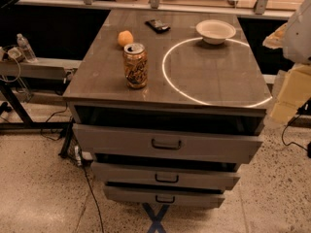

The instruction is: Place orange can into paper bowl

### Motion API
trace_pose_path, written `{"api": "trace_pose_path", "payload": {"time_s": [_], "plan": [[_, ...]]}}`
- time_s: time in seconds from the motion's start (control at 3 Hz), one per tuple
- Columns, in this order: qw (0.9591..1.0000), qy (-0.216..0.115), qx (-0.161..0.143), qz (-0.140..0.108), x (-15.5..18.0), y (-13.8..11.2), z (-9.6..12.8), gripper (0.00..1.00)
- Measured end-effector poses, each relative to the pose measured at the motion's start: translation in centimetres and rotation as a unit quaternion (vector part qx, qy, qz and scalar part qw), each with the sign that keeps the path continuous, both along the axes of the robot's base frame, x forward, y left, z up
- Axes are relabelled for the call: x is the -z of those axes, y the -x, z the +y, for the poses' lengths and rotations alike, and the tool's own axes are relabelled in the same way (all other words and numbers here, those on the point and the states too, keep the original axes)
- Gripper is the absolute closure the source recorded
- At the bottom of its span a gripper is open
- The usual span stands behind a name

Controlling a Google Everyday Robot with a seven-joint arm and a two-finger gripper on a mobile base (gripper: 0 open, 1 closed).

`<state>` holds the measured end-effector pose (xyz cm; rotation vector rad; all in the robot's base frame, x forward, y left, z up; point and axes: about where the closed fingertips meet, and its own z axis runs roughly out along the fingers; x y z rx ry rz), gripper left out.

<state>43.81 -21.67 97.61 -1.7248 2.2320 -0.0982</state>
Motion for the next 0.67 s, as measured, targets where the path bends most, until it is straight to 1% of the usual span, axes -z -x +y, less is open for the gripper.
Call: {"api": "trace_pose_path", "payload": {"time_s": [0.33, 0.67], "plan": [[1.0000, 0.000, 0.000, 0.000, 0.0, 0.0, 0.0, 0.00], [0.9992, -0.029, -0.026, -0.006, 0.6, -1.9, 1.2, 0.00]]}}
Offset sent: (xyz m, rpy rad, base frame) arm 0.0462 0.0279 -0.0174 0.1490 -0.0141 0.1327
